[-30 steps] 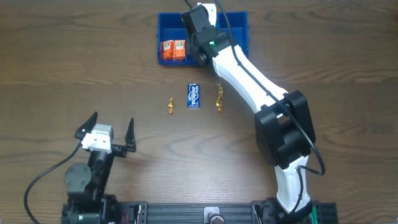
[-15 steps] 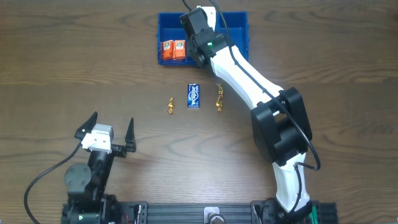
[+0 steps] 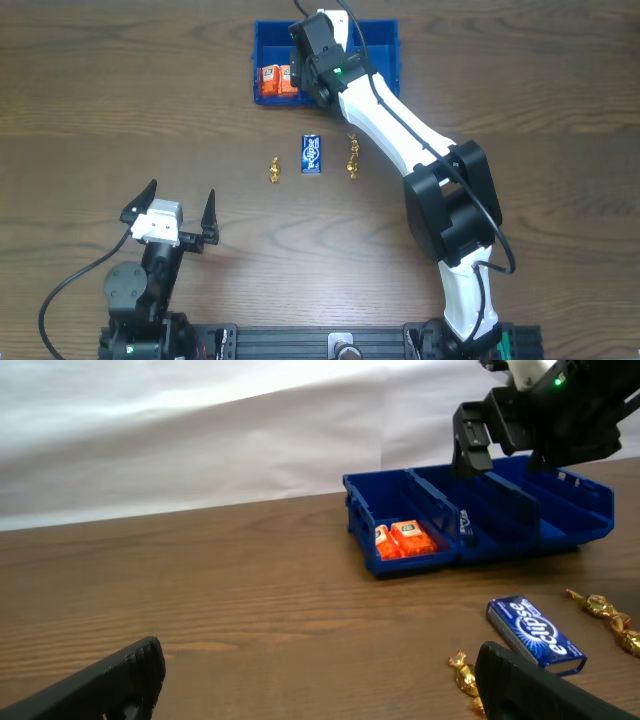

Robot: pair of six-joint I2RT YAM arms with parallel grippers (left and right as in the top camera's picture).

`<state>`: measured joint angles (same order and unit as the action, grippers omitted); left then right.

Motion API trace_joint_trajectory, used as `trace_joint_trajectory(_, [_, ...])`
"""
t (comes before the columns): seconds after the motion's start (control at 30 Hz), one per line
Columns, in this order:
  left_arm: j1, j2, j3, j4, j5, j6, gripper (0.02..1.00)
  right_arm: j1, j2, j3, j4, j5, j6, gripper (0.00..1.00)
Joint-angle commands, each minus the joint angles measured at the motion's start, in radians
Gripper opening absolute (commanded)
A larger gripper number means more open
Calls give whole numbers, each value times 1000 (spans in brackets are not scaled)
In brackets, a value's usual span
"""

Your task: Sort Candies Into Trays

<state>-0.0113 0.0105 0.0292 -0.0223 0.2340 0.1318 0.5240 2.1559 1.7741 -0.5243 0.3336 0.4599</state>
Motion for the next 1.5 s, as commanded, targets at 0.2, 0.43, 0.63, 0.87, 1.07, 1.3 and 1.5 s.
trace_joint_trajectory(0.2, [-2, -6, -24, -32, 18, 11, 996, 43, -79, 82, -255, 10, 77, 998])
trace_joint_trajectory(0.43, [-2, -6, -24, -32, 18, 11, 996, 136, -142, 79, -560, -97, 203, 1000])
trace_joint_trajectory(0.63, [-2, -6, -24, -32, 18, 11, 996, 157, -142, -19, -516, -140, 225, 1000])
trace_joint_trajectory(0.87, [-2, -6, -24, -32, 18, 11, 993, 157, -116, -97, -412, -167, 251, 1000])
trace_joint_trajectory(1.07, [-2, -6, -24, -32, 18, 11, 996, 163, -33, -101, -397, -175, 274, 1000])
trace_joint_trajectory(1.3, [-2, -6, -24, -32, 18, 11, 996, 164, 18, -102, -383, -179, 293, 1000])
trace_joint_trajectory(1.5, [-2, -6, -24, -32, 18, 11, 996, 164, 53, -117, -351, -198, 296, 998])
